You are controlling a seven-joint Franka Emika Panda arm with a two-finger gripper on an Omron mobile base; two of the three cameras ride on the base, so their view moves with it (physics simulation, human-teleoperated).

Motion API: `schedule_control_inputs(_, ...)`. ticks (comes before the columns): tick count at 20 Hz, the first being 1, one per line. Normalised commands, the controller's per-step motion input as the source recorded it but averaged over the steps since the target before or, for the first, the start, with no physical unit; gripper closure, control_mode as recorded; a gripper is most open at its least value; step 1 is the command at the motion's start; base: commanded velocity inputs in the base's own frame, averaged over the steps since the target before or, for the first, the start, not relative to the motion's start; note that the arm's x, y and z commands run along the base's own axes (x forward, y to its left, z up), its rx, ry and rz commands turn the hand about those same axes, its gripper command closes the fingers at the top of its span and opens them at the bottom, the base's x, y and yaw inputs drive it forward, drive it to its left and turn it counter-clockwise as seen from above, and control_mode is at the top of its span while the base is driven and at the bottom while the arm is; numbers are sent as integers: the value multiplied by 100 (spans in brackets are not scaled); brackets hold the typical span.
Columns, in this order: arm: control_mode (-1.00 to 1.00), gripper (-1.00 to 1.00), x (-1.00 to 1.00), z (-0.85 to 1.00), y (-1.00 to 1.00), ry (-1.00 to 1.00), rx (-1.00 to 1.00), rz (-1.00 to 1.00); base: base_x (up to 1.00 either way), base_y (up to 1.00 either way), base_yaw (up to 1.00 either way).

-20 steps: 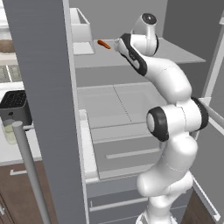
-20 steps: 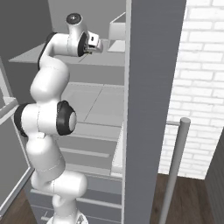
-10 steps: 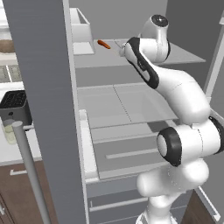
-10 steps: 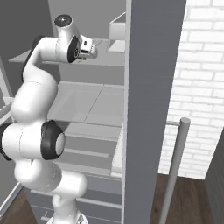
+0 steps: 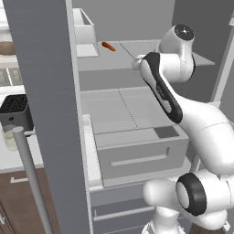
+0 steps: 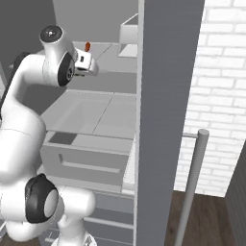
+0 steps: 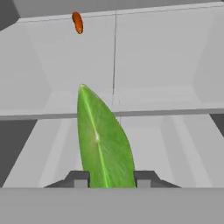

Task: Grab a lemon wedge from the fridge and one ice cube from the ice bowl, and put them in the glass of lemonade.

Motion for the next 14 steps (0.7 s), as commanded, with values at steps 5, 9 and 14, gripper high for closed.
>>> schedule_control_inputs(5, -100, 100, -100, -5, -2, 2, 0, 0, 0, 0, 0)
schedule_control_inputs(9, -100, 100, -83, -36, -9, 7, 0, 0, 0, 0, 0)
schedule_control_inputs(14, -100, 100, -66, -32, -12, 2, 0, 0, 0, 0, 0)
